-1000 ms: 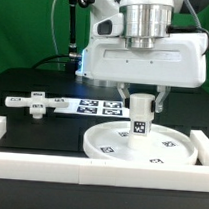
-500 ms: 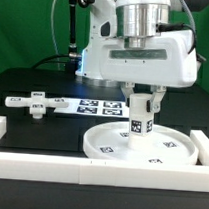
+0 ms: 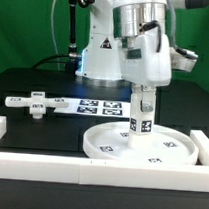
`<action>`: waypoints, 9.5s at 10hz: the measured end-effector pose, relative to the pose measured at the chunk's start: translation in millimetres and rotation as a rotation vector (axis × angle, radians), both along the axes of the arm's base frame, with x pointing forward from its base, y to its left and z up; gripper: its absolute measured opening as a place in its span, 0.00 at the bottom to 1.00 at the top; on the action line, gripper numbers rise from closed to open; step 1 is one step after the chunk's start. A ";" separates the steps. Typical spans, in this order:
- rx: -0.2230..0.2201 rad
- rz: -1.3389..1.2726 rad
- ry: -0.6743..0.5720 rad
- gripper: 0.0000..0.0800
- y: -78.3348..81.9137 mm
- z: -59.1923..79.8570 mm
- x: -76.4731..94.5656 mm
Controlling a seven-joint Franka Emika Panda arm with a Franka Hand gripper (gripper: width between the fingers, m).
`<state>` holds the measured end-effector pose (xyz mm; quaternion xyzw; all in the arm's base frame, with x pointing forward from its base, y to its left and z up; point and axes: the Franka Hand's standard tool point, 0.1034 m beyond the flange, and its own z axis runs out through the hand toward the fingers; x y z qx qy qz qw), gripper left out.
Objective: Assemble round table
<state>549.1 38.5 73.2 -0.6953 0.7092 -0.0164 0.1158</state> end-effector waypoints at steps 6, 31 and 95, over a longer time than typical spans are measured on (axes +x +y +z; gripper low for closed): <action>0.151 -0.505 0.059 0.51 2.9 -2.8 -2.4; -0.196 1.554 -0.068 0.81 7.6 8.7 15.7; -0.174 1.156 0.002 0.81 -13.1 36.7 -17.3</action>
Offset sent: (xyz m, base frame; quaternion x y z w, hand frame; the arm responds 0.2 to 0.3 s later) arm 0.0037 -0.0001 -0.0044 0.0047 -0.0221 0.2629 0.9645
